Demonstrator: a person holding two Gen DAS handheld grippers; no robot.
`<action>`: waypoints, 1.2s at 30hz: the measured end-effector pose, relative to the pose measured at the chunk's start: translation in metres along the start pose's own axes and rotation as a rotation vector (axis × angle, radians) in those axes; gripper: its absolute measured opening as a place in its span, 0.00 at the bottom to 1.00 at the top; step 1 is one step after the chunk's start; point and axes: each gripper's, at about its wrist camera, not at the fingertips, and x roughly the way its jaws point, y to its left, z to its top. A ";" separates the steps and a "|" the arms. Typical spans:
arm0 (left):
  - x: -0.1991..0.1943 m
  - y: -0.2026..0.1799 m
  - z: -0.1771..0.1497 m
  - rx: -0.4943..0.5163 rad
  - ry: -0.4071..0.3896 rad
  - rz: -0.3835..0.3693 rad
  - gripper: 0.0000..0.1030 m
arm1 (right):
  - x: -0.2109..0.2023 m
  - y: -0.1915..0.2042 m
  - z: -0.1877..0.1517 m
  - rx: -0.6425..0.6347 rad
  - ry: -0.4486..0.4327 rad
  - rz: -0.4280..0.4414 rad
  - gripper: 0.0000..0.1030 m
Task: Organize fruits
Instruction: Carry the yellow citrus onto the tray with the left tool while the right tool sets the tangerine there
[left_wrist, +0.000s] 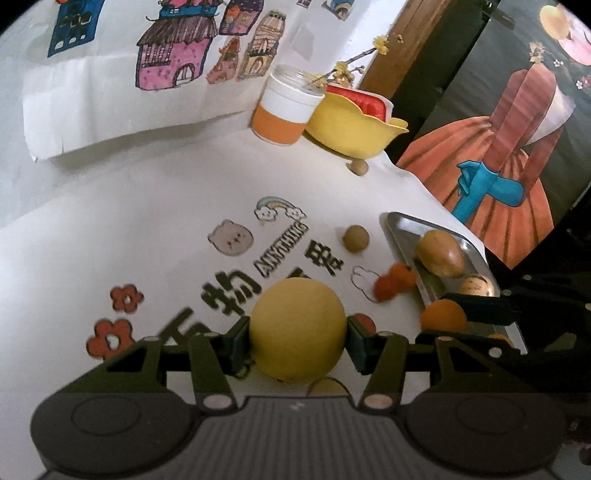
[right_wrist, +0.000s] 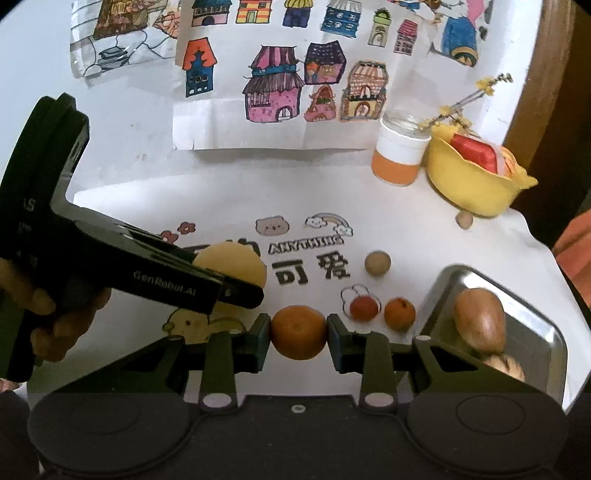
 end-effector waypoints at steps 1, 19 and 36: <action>-0.001 -0.001 -0.002 -0.001 0.002 -0.003 0.56 | -0.003 0.000 -0.004 0.009 -0.001 -0.005 0.34; 0.000 -0.058 -0.008 0.039 -0.022 -0.085 0.56 | -0.063 -0.041 -0.060 0.189 -0.083 -0.198 0.34; 0.037 -0.109 -0.001 0.068 0.004 -0.144 0.56 | -0.081 -0.062 -0.106 0.287 -0.093 -0.305 0.34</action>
